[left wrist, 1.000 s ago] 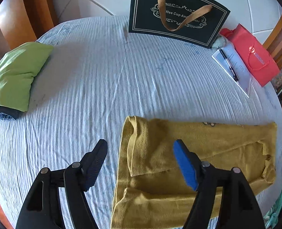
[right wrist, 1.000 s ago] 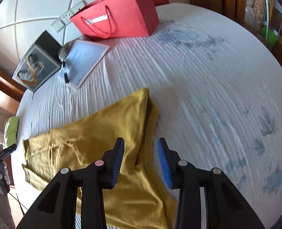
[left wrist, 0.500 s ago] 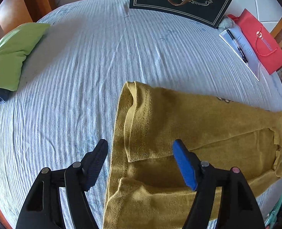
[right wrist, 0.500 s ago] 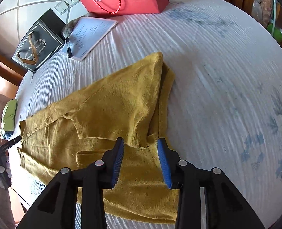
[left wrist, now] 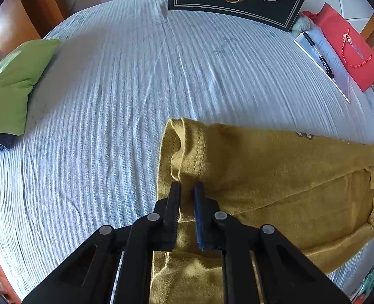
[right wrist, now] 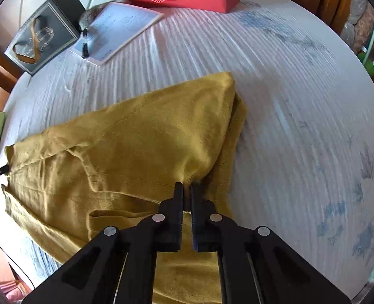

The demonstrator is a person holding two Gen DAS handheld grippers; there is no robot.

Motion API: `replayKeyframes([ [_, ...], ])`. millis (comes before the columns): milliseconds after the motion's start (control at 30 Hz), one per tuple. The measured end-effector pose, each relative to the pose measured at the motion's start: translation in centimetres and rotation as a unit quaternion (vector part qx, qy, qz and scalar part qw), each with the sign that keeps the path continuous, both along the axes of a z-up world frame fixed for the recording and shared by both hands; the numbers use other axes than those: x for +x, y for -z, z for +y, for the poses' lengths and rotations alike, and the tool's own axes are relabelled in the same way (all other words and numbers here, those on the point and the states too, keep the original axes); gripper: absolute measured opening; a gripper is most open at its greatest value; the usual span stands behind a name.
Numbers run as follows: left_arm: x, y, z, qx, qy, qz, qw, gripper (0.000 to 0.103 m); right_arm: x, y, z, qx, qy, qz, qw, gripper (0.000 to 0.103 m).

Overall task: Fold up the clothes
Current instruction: 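Fold the held edge over the sweatshirt with the left gripper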

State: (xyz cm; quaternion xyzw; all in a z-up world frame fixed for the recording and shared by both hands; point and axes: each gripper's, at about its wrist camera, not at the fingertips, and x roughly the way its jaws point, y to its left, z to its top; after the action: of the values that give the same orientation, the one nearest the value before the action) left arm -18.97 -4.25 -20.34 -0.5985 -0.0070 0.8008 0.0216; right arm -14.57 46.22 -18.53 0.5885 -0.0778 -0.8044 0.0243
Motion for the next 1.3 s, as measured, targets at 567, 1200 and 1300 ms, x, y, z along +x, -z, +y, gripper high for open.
replayKeyframes([
  [567,0.7,-1.0,-2.3,0.015,-0.006,0.000,0.9999,0.015,5.6,2.2,2.8,-0.083,0.100,-0.064,0.989,0.019],
  [1200,2.4,0.7,0.3,-0.016,0.055,0.015,0.9982,0.012,5.4,-1.3,-5.5,0.023,-0.114,0.041,0.992,0.022],
  [1300,2.0,0.1,0.6,-0.022,0.057,0.013,0.9980,0.007,4.6,-1.1,-8.7,0.032,-0.160,0.063,0.985,0.022],
])
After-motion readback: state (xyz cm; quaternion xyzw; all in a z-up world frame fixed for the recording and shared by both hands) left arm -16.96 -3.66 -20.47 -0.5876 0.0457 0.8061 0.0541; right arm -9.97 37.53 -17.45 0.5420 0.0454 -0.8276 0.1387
